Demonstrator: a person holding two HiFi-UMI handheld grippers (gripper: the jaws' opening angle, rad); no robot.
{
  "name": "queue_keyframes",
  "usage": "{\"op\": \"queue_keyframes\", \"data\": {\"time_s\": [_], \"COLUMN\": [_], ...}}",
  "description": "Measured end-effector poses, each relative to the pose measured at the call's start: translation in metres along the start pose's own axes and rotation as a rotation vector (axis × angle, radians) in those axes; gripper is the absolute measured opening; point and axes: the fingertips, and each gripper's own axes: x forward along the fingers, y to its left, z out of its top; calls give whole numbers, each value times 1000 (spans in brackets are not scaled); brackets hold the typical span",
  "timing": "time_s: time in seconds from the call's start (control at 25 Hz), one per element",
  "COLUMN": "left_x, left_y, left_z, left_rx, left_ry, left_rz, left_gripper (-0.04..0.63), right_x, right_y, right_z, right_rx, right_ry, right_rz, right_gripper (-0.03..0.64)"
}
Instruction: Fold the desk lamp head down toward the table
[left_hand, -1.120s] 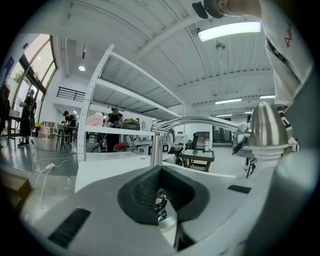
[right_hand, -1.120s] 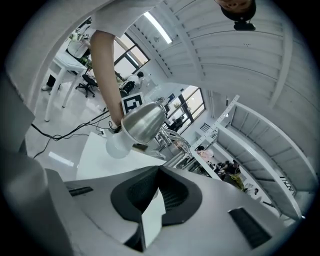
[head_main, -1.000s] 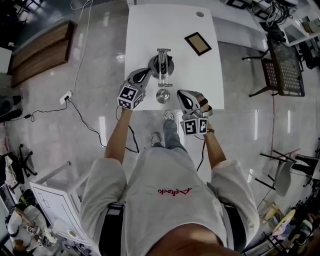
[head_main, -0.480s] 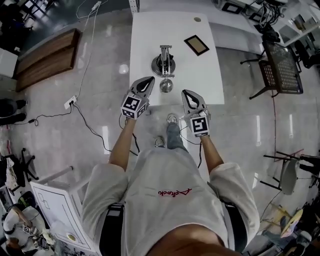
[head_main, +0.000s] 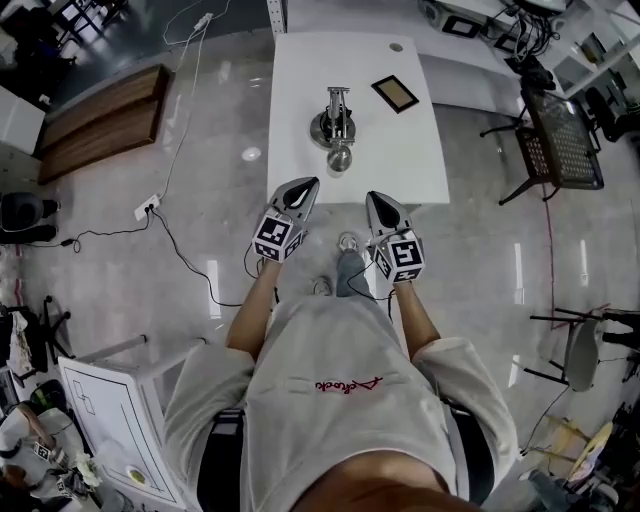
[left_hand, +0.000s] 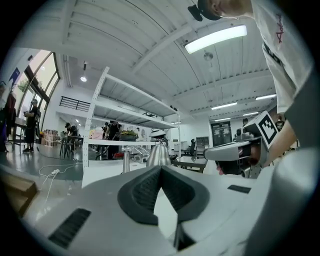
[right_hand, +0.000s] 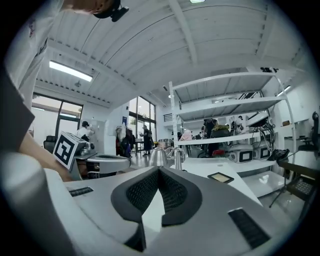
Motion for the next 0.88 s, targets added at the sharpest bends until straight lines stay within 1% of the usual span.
{"op": "queue_keyframes", "data": {"time_s": [0.2,0.36,0.52,0.88], "left_x": [-6,-2,-3,-2], "left_y": [-2,-4,-8,-7], "left_z": [1,2,-6,-4], "left_rx": [-8,2,-9,-3], "left_ry": [-9,-11,-1,-5], "left_rz": [-1,-3,-3,0], "left_gripper": [25,25,26,26], "right_x": [-1,0,0,1], "right_y": [10,7,5,5], "right_z": [1,5,4,8], "right_rx": [-44,-38,-37,-51], "right_ry": [18,8,10,15], "right_rz": [-12,-17,-18,-23], "right_gripper": [21,21,21,21]}}
